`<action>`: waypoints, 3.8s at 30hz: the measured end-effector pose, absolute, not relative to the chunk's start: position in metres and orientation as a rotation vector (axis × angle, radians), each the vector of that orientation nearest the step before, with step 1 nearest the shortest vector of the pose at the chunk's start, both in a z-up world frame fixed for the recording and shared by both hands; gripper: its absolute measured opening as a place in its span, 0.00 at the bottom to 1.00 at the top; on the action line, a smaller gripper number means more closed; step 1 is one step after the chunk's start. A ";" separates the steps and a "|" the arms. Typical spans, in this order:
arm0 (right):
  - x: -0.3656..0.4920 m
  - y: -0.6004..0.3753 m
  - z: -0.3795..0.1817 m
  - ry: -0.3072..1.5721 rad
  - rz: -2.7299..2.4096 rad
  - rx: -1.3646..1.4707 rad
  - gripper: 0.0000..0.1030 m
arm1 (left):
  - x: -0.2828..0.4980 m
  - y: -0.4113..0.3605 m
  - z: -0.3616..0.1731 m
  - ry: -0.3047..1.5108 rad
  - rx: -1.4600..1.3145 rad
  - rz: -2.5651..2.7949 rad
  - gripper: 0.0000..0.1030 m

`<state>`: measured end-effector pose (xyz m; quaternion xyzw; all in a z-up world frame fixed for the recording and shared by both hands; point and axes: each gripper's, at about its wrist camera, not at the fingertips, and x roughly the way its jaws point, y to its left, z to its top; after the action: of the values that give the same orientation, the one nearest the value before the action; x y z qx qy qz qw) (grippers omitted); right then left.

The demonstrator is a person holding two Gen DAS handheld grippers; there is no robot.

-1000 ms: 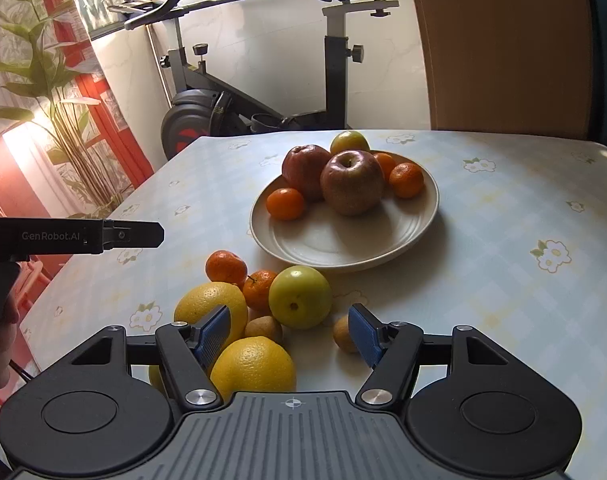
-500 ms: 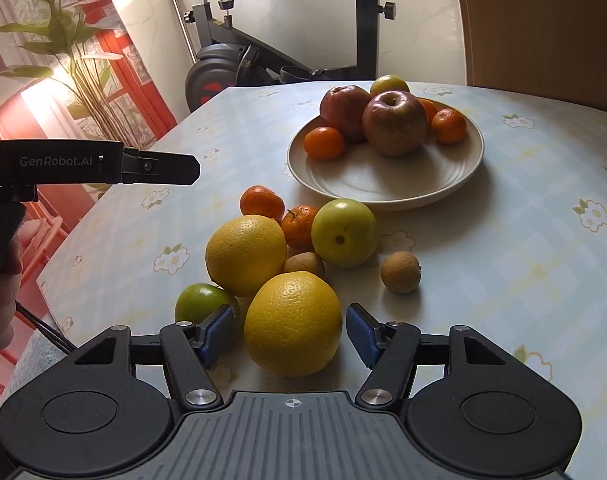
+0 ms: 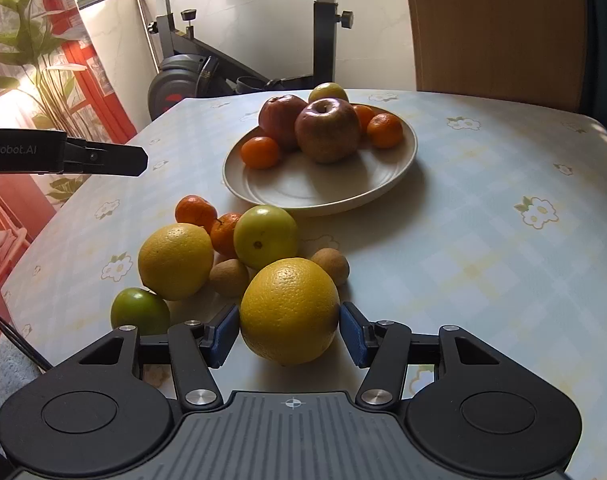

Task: Organize fruits
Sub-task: 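Close both tools around the yellow grapefruit and lift it, then carry the grapefruit with both tools over the cream plate, then lower the grapefruit onto the plate and open both tools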

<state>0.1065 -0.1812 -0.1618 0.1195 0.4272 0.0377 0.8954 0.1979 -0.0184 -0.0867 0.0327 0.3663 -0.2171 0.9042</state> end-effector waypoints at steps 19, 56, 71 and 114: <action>0.092 -0.196 -0.178 0.891 0.125 0.350 0.43 | 0.222 -0.113 -0.139 1.038 0.077 -0.731 0.42; 0.115 -0.216 -0.137 0.763 0.127 0.299 0.47 | 0.231 -0.117 -0.112 0.961 -0.058 -0.773 0.42; 0.201 -0.249 -0.141 0.781 0.142 0.250 0.47 | 0.308 -0.146 -0.104 0.976 -0.004 -0.715 0.42; 0.210 -0.242 -0.145 0.740 0.074 0.202 0.49 | 0.311 -0.125 -0.088 0.876 0.042 -0.601 0.42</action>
<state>0.2104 -0.2417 -0.1451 0.0988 0.3608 0.0362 0.9267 0.3113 -0.1250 -0.0883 0.0202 0.4176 -0.2867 0.8620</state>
